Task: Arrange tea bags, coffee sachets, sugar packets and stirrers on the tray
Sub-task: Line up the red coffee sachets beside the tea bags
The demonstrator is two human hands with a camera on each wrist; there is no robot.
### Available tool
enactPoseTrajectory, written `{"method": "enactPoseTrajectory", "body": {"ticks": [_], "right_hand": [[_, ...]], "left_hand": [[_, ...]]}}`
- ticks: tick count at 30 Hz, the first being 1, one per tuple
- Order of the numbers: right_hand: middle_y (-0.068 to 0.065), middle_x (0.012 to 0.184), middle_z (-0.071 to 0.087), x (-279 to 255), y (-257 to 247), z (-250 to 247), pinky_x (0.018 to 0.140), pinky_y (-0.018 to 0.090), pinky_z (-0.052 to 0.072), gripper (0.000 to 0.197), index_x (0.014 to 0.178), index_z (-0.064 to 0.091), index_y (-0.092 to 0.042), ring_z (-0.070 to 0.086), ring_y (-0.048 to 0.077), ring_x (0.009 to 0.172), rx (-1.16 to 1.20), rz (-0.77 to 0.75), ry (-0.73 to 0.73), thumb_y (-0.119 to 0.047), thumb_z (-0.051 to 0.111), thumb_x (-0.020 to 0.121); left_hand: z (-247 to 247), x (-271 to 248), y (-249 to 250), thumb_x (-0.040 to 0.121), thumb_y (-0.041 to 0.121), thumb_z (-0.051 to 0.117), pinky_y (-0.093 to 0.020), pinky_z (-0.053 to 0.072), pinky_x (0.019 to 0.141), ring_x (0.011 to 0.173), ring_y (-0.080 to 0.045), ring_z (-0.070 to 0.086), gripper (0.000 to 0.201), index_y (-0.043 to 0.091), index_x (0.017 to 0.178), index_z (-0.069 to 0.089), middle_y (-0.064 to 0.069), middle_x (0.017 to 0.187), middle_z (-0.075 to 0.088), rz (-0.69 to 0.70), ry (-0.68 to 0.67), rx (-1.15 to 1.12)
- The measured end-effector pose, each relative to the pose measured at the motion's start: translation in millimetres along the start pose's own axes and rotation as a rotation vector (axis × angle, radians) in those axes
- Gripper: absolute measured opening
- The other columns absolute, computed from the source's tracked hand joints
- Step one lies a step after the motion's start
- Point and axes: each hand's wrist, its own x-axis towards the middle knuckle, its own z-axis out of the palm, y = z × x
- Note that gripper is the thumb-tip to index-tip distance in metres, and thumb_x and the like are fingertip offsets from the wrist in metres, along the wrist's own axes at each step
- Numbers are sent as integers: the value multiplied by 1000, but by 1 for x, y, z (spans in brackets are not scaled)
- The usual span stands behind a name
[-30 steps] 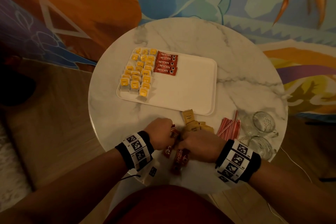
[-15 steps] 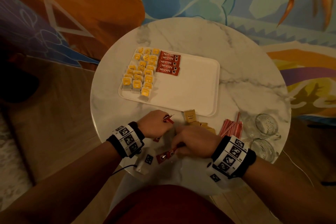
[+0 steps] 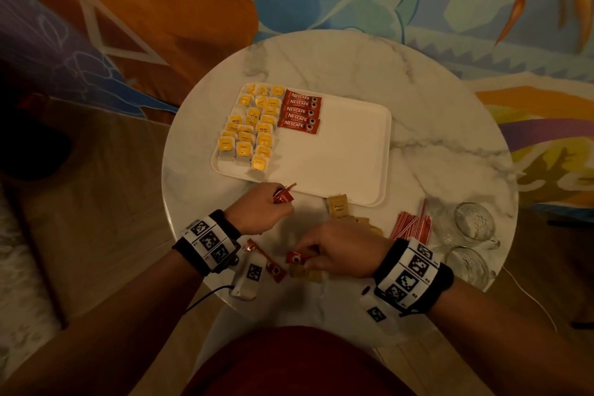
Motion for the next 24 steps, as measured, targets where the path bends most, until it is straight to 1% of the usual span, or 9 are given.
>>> {"method": "enactPoseTrajectory", "body": {"ticks": [2,5,8,11,13,17,19,22,24], "right_hand": [[-16,86,60,6,-5,5,65,25,37,15,106,69,-31,50,4,72,-32,12,7,-37,65,93],[-10,94,68,15,-5,6,68,28,44,17,105,71,-26,61,12,81,-35,51,67,-37,63,94],[-8,90,69,21,3,6,70,34,51,18,100,70,-27,63,12,79,111,128,170,-42,61,94],[-11,91,70,26,7,8,77,35,54,18,98,71,-26,63,6,81,298,207,274,-42,64,93],[-10,92,71,29,9,7,79,35,55,19,98,73,-24,64,6,83,384,247,325,-41,66,92],[-10,81,70,35,10,2,76,38,55,13,84,71,-29,65,9,76,462,292,399,-37,67,93],[-8,75,69,39,10,0,74,40,56,18,77,67,-32,66,10,71,506,313,435,-36,65,95],[-2,78,75,45,9,-3,73,42,60,18,89,66,-21,73,15,70,666,357,437,-35,60,99],[2,77,73,49,7,-5,64,40,57,18,95,63,-21,72,21,64,739,377,430,-35,54,102]], "left_hand": [[-4,-1,-8,88,26,65,-37,47,58,53,-12,54,23,6,78,60,1,62,57,54,16,83],[-15,-7,-21,82,32,72,-36,53,72,71,-8,64,13,19,82,71,7,77,68,111,-76,293],[-22,-15,-32,76,52,75,-33,55,75,78,-9,65,29,25,89,74,10,85,69,98,-231,461],[-19,-23,-39,78,54,76,-29,51,88,94,-11,61,39,28,107,72,9,103,65,112,-348,659],[-15,-25,-45,77,58,76,-31,49,93,101,-14,59,46,27,111,68,7,110,64,116,-393,726],[-10,-25,-52,82,55,72,-38,52,87,91,-17,62,40,20,101,70,3,101,69,149,-372,742],[-13,-22,-52,87,53,68,-39,53,83,86,-18,64,38,17,98,72,0,95,70,156,-339,714],[-21,-16,-52,89,43,65,-40,54,78,74,-15,65,26,18,86,70,3,80,70,146,-300,620],[-27,-13,-51,88,38,65,-39,55,72,66,-13,64,22,18,78,65,2,71,68,146,-247,489]]}}
